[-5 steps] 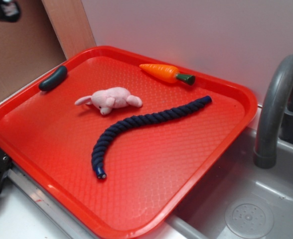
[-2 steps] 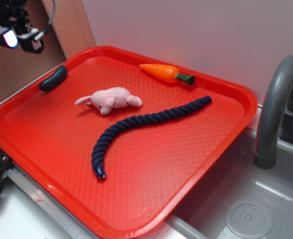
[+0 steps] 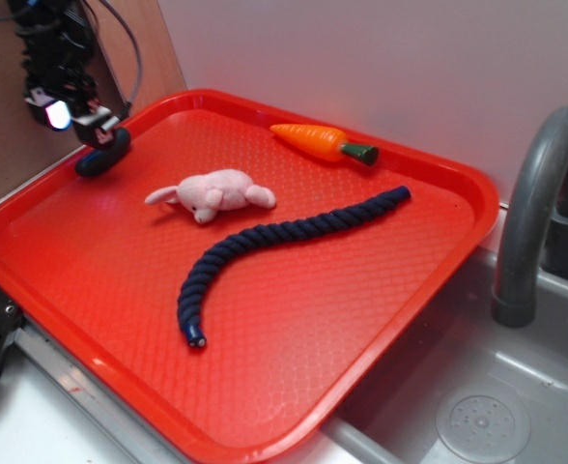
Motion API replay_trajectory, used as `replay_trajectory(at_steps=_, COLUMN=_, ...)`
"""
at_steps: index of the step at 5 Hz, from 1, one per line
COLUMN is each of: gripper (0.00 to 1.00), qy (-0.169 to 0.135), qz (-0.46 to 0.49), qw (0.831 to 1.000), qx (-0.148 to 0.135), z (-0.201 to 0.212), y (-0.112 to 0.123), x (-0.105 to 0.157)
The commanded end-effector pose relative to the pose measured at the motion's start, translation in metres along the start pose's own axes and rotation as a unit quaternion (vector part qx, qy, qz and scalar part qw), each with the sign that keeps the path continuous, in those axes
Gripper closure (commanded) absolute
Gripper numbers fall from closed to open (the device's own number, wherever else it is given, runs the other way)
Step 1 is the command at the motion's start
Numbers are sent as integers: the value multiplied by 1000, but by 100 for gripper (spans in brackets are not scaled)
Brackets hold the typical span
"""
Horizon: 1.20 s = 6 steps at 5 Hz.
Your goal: Grab the plastic pickle.
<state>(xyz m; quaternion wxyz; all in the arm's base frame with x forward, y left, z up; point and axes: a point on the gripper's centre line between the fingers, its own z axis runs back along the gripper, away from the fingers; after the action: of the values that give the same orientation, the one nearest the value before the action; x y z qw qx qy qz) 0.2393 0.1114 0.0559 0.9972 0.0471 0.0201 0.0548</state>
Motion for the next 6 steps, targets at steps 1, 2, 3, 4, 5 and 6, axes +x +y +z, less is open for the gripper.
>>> replay_trajectory(at_steps=1, gripper=0, qy=-7, qz=-31, qw=999, qx=21, z=-5, y=-21, x=2)
replay_trajectory(at_steps=2, gripper=68, qy=15, qz=-19, qw=998, qx=60, z=-11, y=-27, x=-4)
replay_trajectory(at_steps=3, gripper=100, qy=23, qz=-17, qw=996, qx=81, z=-17, y=-27, x=-1)
replay_trajectory(at_steps=4, gripper=100, qy=29, qz=-5, qw=995, qx=95, z=-21, y=-21, x=1)
replay_trajectory(at_steps=5, gripper=100, qy=34, qz=4, qw=994, qx=102, z=-22, y=-19, x=1)
replay_trajectory(at_steps=6, gripper=100, qy=22, qz=-7, qw=996, qx=87, z=20, y=-42, x=-8)
